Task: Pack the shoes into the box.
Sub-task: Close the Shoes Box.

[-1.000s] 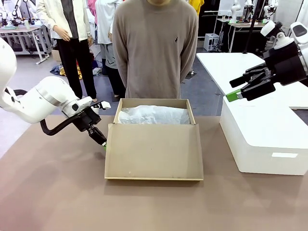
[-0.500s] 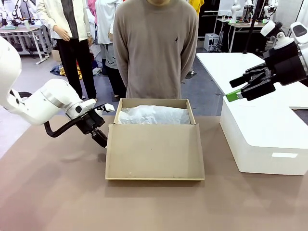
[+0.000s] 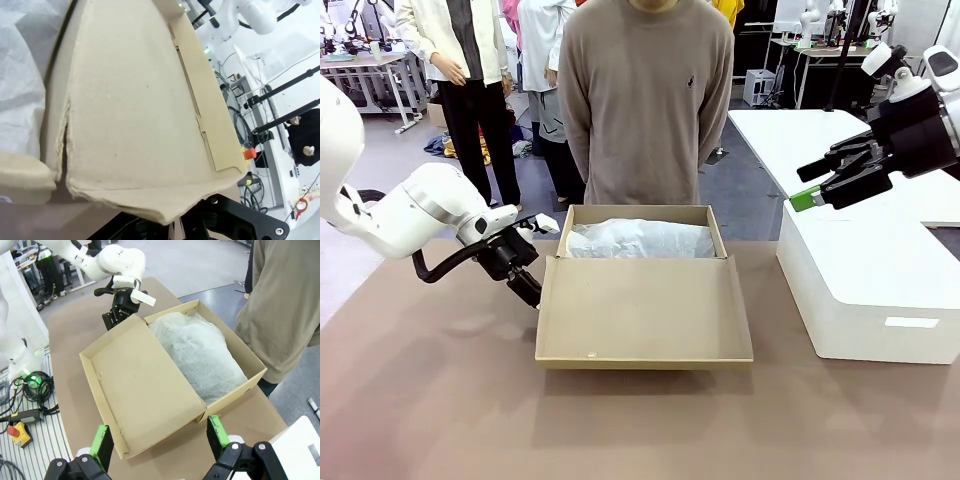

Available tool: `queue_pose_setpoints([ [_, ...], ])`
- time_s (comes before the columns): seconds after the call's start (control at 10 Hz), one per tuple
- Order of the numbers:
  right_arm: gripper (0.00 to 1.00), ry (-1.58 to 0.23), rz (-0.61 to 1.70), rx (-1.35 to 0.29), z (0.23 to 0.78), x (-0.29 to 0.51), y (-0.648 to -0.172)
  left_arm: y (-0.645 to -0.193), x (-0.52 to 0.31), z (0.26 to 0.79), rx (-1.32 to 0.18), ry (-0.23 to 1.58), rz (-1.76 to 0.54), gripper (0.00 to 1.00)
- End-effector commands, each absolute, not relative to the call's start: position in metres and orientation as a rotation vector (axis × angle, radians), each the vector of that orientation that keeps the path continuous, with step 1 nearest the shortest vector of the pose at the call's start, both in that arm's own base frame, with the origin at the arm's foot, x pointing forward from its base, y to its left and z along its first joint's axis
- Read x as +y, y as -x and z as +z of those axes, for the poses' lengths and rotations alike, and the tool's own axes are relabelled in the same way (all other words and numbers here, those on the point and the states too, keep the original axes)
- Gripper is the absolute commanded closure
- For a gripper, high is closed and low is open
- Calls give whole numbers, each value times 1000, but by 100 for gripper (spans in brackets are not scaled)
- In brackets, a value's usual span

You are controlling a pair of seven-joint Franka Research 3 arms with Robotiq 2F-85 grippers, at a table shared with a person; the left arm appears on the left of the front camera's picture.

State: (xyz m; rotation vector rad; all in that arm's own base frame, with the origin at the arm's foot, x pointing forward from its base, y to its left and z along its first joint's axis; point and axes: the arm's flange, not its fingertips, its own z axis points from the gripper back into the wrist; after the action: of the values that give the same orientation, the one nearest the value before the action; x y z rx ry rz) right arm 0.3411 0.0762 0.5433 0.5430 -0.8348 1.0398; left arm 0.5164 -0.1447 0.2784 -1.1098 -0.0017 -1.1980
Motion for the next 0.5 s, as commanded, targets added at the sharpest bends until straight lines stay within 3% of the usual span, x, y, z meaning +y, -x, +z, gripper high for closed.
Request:
queue_pose_setpoints([
  [0.0,0,-553,1061,-869,541,77,-344,-521,-141,285,-13,1203,-1181,100],
  [0.4,0,-553,1061,-869,541,77,-344,-523,-136,296,-48,1302,-1112,100],
])
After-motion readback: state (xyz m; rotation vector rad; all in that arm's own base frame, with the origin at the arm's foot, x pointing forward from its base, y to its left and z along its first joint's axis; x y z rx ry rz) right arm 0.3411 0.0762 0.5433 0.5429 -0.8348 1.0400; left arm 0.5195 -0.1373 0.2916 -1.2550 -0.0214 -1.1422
